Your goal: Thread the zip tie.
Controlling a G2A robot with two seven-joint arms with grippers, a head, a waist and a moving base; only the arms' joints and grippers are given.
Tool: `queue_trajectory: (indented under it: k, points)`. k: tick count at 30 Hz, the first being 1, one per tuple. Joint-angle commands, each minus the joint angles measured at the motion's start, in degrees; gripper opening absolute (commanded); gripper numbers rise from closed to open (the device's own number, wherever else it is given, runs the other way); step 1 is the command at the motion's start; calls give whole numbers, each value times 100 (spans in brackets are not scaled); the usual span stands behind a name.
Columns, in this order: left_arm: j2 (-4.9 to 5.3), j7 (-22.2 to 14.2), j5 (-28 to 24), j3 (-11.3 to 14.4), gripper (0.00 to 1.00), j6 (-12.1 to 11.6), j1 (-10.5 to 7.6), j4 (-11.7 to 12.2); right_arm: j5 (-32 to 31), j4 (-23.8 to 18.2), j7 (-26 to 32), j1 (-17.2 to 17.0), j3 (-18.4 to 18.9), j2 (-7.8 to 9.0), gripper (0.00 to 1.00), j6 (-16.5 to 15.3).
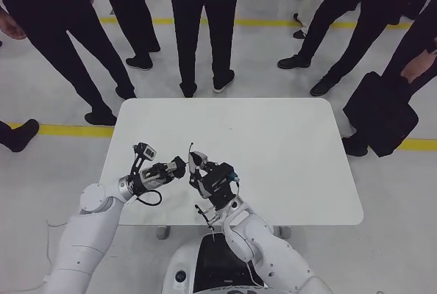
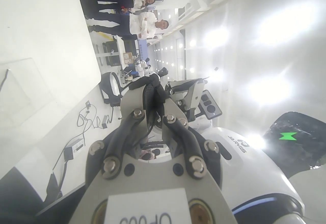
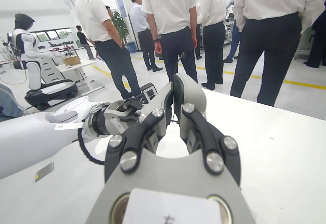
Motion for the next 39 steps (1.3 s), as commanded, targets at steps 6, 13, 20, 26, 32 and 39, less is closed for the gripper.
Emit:
queue_trajectory:
  k: [6,13,20,26,32,39]
  points:
    - [0,0,0,0,0,0,0,0,-51,240,-153,174,-46,-33,0,38]
    - [0,0,0,0,0,0,0,0,-56,368,-138,294,-21,-49,0,53]
    - [0,0,0,0,0,0,0,0,-57,412,-140,301,22,-48,0,47]
    - [0,0,0,0,0,0,0,0,-89,363,-132,237,53,-33,0,19]
    - [0,0,0,0,0,0,0,0,-102,332,-118,196,63,-23,0,-21]
    - [0,0,0,0,0,0,0,0,-87,352,-148,221,62,-27,0,-50]
